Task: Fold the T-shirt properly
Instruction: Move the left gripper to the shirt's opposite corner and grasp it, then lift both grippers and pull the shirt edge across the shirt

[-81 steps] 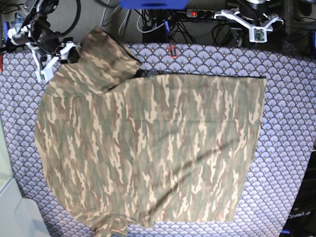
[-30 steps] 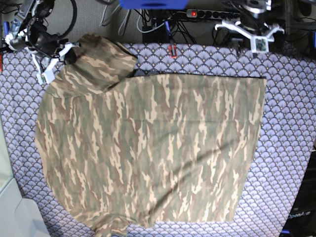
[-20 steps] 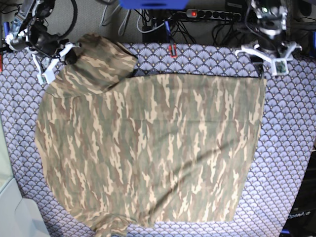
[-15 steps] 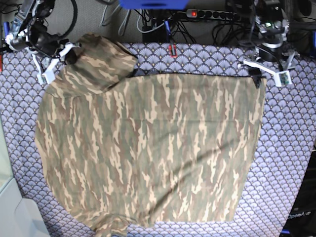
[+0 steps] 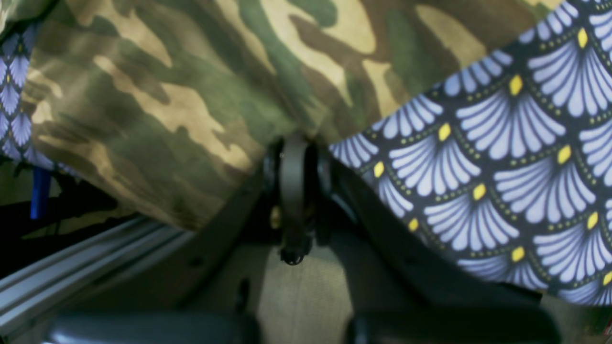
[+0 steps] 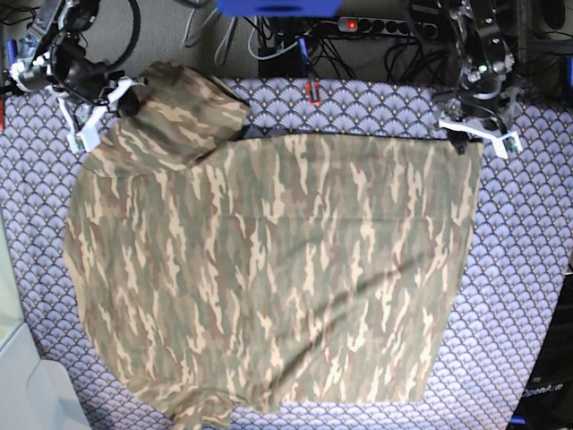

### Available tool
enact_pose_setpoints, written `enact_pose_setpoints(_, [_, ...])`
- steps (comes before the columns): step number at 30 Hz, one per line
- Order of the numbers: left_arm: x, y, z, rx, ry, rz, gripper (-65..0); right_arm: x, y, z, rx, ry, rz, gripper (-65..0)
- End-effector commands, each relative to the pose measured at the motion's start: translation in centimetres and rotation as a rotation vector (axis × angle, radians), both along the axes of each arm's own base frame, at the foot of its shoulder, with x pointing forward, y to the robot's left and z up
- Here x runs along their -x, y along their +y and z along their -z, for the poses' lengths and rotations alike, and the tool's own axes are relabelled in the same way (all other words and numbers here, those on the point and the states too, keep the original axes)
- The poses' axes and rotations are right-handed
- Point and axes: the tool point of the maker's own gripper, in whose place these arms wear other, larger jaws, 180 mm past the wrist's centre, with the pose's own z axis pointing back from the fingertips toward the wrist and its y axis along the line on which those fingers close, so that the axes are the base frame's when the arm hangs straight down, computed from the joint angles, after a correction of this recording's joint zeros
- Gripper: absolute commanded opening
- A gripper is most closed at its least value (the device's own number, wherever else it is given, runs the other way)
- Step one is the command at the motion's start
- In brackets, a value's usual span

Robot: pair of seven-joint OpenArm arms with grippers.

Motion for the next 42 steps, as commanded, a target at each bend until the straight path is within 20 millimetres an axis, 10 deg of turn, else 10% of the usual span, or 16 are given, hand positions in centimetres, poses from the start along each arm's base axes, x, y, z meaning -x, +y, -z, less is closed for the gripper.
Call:
enact_pose_setpoints(1, [-0.6,0.2,-0.8,-0.011,-0.038,-0.004,-25.2,-0.2,-0.3,-0.4,0.016,-0.010,-0.007,-65.0])
enact_pose_setpoints(11, [-1.1,-0.3,1.5,0.033,0.000,-0.014,-28.9,-0.2,-0.4,-0.4,0.017,-0.009,-0.010,-65.0])
enact_pose_setpoints(20, [-0.7,-1.1,2.4,0.061,0.019,-0.023,-65.0,-0.2,-0.9,-0.5,0.031,-0.007,-0.015,-65.0])
enact_pose_setpoints(34, [0.4,-1.4,-2.5,-0.002,-0.070,0.003,-64.3,-1.3,-1.3,-5.5,0.159,-0.136,-0.080,-65.0])
enact_pose_setpoints(42, [2.9,-0.5,-4.5,-0.069,-0.058,0.032,-64.4,1.5,-1.1,-4.9,0.139,-0.128,-0.067,-65.0])
